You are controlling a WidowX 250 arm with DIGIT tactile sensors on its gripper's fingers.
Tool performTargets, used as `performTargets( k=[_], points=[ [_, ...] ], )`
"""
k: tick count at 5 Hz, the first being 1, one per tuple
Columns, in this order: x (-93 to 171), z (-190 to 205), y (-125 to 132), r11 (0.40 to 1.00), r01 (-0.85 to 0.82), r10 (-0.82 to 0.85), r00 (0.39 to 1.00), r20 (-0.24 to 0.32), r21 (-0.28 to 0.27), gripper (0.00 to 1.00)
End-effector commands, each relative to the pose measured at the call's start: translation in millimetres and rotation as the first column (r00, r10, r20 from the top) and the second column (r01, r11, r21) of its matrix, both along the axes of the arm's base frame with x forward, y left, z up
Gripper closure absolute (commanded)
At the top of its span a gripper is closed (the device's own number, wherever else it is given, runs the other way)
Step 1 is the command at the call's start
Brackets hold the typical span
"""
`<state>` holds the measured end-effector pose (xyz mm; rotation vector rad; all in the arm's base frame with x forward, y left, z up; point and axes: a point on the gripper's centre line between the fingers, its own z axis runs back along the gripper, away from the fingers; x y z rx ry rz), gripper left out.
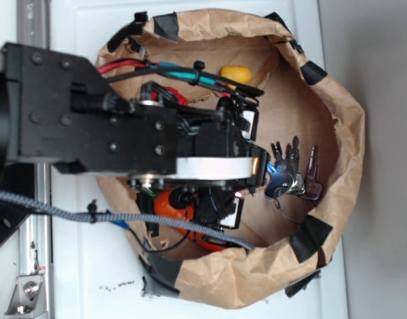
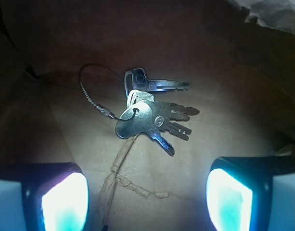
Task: Grab the silver keys.
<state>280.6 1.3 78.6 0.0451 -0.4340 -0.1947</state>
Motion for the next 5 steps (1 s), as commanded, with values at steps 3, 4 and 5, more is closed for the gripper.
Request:
performTargets(
  k=[3,4,5],
  points=[
    [6,-28,-42,0.937,0.304,-0.324,0.94,0.107,0.17,0.0],
    [7,-27,-49,0.92,0.358,-0.38,0.914,0.141,0.16,0.0],
    [16,-26,-48,0.925,0.349,-0.371,0.916,0.155,0.153,0.0]
  ],
)
